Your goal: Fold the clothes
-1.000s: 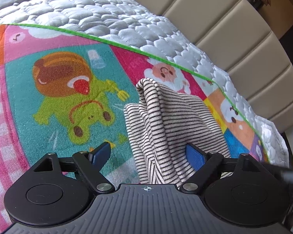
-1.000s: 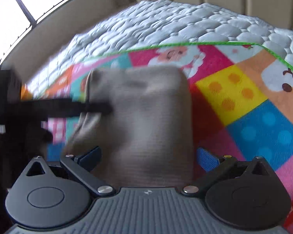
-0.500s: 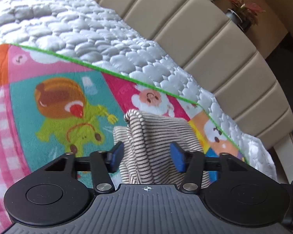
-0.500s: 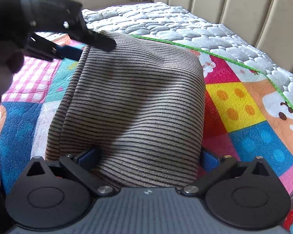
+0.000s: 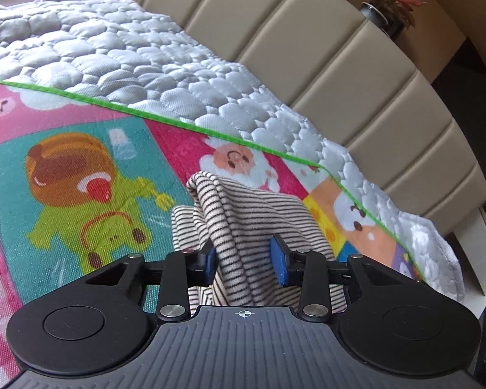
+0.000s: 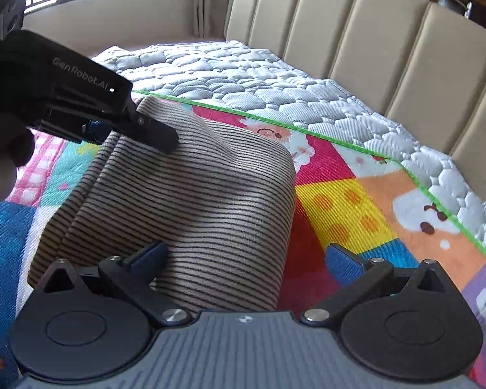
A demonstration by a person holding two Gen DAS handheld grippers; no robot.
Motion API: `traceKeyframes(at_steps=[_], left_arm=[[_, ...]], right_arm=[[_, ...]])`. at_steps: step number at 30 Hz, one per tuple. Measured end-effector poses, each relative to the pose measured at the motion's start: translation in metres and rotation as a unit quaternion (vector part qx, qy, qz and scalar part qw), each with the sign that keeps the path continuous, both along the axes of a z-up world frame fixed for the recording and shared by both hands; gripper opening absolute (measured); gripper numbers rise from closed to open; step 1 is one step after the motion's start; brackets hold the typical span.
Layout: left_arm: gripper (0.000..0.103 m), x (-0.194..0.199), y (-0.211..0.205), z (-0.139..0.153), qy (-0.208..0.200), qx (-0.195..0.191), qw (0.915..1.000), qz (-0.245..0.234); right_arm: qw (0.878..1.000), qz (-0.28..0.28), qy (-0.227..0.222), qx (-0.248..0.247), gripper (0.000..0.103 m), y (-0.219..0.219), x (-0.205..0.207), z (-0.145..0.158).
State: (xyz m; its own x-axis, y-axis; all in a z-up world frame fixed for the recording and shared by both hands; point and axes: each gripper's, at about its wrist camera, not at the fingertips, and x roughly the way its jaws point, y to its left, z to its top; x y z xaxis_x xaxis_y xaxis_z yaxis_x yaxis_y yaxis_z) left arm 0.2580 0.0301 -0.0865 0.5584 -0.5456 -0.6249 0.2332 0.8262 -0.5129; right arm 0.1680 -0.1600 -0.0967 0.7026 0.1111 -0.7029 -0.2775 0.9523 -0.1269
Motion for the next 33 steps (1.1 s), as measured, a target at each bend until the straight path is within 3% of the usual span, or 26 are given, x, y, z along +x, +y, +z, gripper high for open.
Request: traceKeyframes(at_steps=[2,5,6,8,12,16,24,27,29,31,33], left_arm=[[0.045,0.0,0.005,0.003,0.003,-0.003,1.0,0.007],[0.046,-0.002,0.02,0.011,0.011,-0.041,0.9988,0.022],[0.055,-0.001,0.024,0.012,0.015,-0.065,0.9976,0.02],[0.061,0.0,0.025,0.008,0.033,-0.105,0.9938,0.012],[0.06,0.001,0.013,0.001,0.04,-0.162,0.9858,-0.02],[0.061,0.0,0.026,0.011,0.007,-0.262,0.9646,-0.029],[0.065,0.007,0.069,0.011,0.01,-0.287,0.9553,0.07],[0.067,0.007,0.074,0.016,0.004,-0.281,0.9574,0.068],[0.066,0.006,0.064,0.018,0.008,-0.235,0.97,0.061],[0.061,0.008,0.047,0.015,0.015,-0.137,0.9885,0.064],[0.061,0.009,0.029,0.003,0.024,-0.011,0.9973,0.069]], right_arm=[[1.0,0.009,-0.007,-0.014,0.103,0.003,0.001,0.0],[1.0,0.015,-0.015,-0.019,0.103,0.003,0.003,-0.003],[1.0,0.015,-0.011,-0.011,0.103,0.001,0.004,-0.002],[1.0,0.009,0.01,0.028,0.103,-0.007,0.009,0.003],[0.988,-0.042,0.071,0.132,0.103,-0.032,0.024,0.002],[0.984,-0.052,0.082,0.152,0.103,-0.038,0.028,-0.002],[0.987,-0.044,0.08,0.132,0.103,-0.032,0.029,-0.008],[0.987,-0.046,0.079,0.131,0.103,-0.03,0.031,-0.009],[0.988,-0.043,0.075,0.125,0.103,-0.029,0.029,-0.009],[0.99,-0.04,0.069,0.12,0.103,-0.027,0.027,-0.008],[0.991,-0.033,0.053,0.118,0.103,-0.027,0.025,-0.003]])
